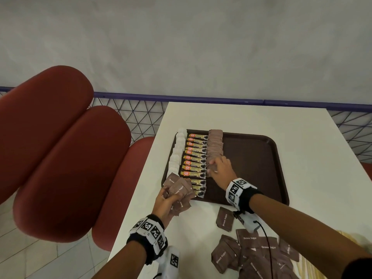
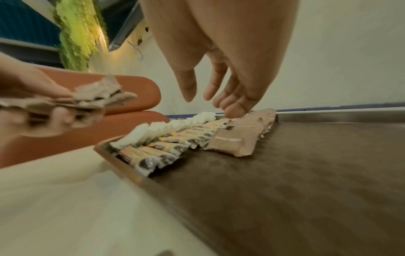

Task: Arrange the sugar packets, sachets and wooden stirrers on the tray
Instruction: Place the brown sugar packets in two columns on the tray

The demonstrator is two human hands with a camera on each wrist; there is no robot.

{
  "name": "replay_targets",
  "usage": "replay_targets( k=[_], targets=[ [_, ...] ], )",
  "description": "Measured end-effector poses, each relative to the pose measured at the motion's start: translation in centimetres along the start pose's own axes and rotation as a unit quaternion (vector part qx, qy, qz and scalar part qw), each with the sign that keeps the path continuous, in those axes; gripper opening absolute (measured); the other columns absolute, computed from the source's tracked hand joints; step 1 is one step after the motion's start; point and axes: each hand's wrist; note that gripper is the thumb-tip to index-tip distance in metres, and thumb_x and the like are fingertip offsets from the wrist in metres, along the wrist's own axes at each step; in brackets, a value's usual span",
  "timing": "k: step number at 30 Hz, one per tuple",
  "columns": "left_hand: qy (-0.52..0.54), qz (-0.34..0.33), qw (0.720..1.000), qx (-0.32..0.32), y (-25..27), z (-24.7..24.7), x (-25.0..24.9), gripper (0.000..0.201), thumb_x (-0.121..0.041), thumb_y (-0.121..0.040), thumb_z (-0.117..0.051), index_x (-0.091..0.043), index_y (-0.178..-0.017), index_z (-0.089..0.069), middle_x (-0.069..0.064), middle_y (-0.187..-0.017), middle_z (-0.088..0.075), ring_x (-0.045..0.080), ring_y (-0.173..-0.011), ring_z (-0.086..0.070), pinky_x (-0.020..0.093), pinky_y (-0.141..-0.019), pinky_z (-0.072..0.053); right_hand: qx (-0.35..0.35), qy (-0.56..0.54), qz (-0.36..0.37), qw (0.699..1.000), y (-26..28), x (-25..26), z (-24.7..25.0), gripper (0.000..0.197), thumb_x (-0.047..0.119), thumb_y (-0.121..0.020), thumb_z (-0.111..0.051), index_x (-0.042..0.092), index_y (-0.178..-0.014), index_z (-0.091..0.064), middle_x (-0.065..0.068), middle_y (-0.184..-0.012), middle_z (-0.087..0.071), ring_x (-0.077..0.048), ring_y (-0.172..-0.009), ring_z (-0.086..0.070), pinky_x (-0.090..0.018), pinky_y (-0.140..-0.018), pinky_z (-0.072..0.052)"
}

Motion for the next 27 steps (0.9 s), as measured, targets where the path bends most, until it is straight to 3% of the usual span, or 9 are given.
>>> replay_targets(
  k=[3,5,8,11,15,18,20,23,27],
  targets=[
    [-0.002,-0.001,1.000,0.012,0.1,-0.6,0.0,0.044,0.003,-0.083,-0.063,-0.015,-0.122,-0.055,0.018,-0.118,-0.065,0.041,-0.109,-0.061,0.055,-0.083,-0.051,0.075,-0.146,0.004,0.986,1.3,1.2,-0.3,0.014,0.021,-0.089,-0.058,0.014,-0.100,-0.051,-0.004,-0.096,-0.054,-0.019,-0.090,-0.053,-0.022,-0.072,-0.041],
    [-0.001,-0.002,1.000,0.030,0.2,-0.9,0.0,0.046,0.002,-0.083,-0.063,-0.014,-0.124,-0.053,0.018,-0.117,-0.065,0.038,-0.107,-0.063,0.047,-0.076,-0.056,0.119,-0.186,0.001,0.975,2.0,1.8,-0.9,0.017,0.027,-0.088,-0.060,0.016,-0.096,-0.049,0.001,-0.086,-0.053,-0.013,-0.079,-0.052,-0.020,-0.068,-0.042],
    [-0.003,-0.007,0.999,0.036,0.4,-1.5,0.0,0.043,0.000,-0.081,-0.066,-0.014,-0.120,-0.055,0.016,-0.113,-0.067,0.036,-0.100,-0.066,0.044,-0.074,-0.056,0.147,-0.227,0.001,0.963,2.8,2.8,-1.5,0.025,0.026,-0.084,-0.066,0.014,-0.096,-0.047,0.006,-0.077,-0.048,-0.006,-0.068,-0.047,-0.015,-0.060,-0.041],
    [-0.014,-0.010,0.999,0.031,0.5,-1.8,0.1,0.042,-0.001,-0.079,-0.069,-0.012,-0.117,-0.056,0.015,-0.106,-0.068,0.036,-0.095,-0.064,0.043,-0.075,-0.051,0.142,-0.251,-0.008,0.957,3.0,3.1,-2.0,0.032,0.018,-0.080,-0.071,0.012,-0.095,-0.044,0.005,-0.073,-0.045,-0.006,-0.064,-0.044,-0.018,-0.058,-0.041],
    [-0.012,-0.007,0.999,0.035,0.6,-1.6,0.1,0.047,0.002,-0.078,-0.068,-0.010,-0.121,-0.053,0.021,-0.116,-0.065,0.043,-0.108,-0.061,0.059,-0.090,-0.045,0.143,-0.248,-0.018,0.958,3.0,3.0,-2.5,0.031,0.014,-0.080,-0.070,0.013,-0.097,-0.044,0.006,-0.073,-0.044,-0.005,-0.062,-0.043,-0.017,-0.055,-0.041],
    [-0.003,-0.006,0.998,0.055,0.6,-1.3,0.1,0.048,0.004,-0.079,-0.066,-0.008,-0.123,-0.051,0.021,-0.115,-0.065,0.039,-0.103,-0.065,0.047,-0.080,-0.055,0.156,-0.276,-0.029,0.948,3.0,3.1,-2.6,0.027,0.009,-0.085,-0.064,0.011,-0.104,-0.046,0.004,-0.075,-0.047,-0.006,-0.060,-0.046,-0.013,-0.048,-0.042],
    [-0.001,-0.010,0.999,0.048,0.5,-1.1,0.2,0.048,0.006,-0.078,-0.066,-0.009,-0.122,-0.052,0.021,-0.114,-0.066,0.040,-0.101,-0.066,0.045,-0.082,-0.053,0.157,-0.303,-0.044,0.939,3.0,3.1,-2.7,0.022,0.006,-0.087,-0.060,0.011,-0.101,-0.045,0.000,-0.077,-0.051,-0.009,-0.057,-0.050,-0.015,-0.045,-0.045],
    [-0.011,-0.025,0.999,0.044,0.5,-1.0,0.1,0.042,0.008,-0.078,-0.065,-0.011,-0.114,-0.055,0.019,-0.101,-0.071,0.038,-0.092,-0.069,0.043,-0.081,-0.042,0.147,-0.317,-0.047,0.936,2.8,2.6,-2.8,0.023,0.002,-0.086,-0.060,0.019,-0.087,-0.044,-0.005,-0.079,-0.053,-0.017,-0.055,-0.053,-0.021,-0.047,-0.048],
    [-0.010,-0.027,0.999,0.042,0.4,-1.0,0.2,0.043,0.011,-0.080,-0.061,-0.010,-0.116,-0.052,0.015,-0.091,-0.073,0.030,-0.080,-0.072,0.035,-0.074,-0.040,0.130,-0.281,-0.027,0.950,2.5,1.8,-2.3,0.029,0.000,-0.083,-0.063,0.022,-0.076,-0.046,0.000,-0.078,-0.053,-0.019,-0.073,-0.054,-0.025,-0.062,-0.047]
  ],
)
Point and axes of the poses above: each hand's wrist, its own y-axis away from the middle knuckle, its own z-axis out of the back of the hand, x = y × z
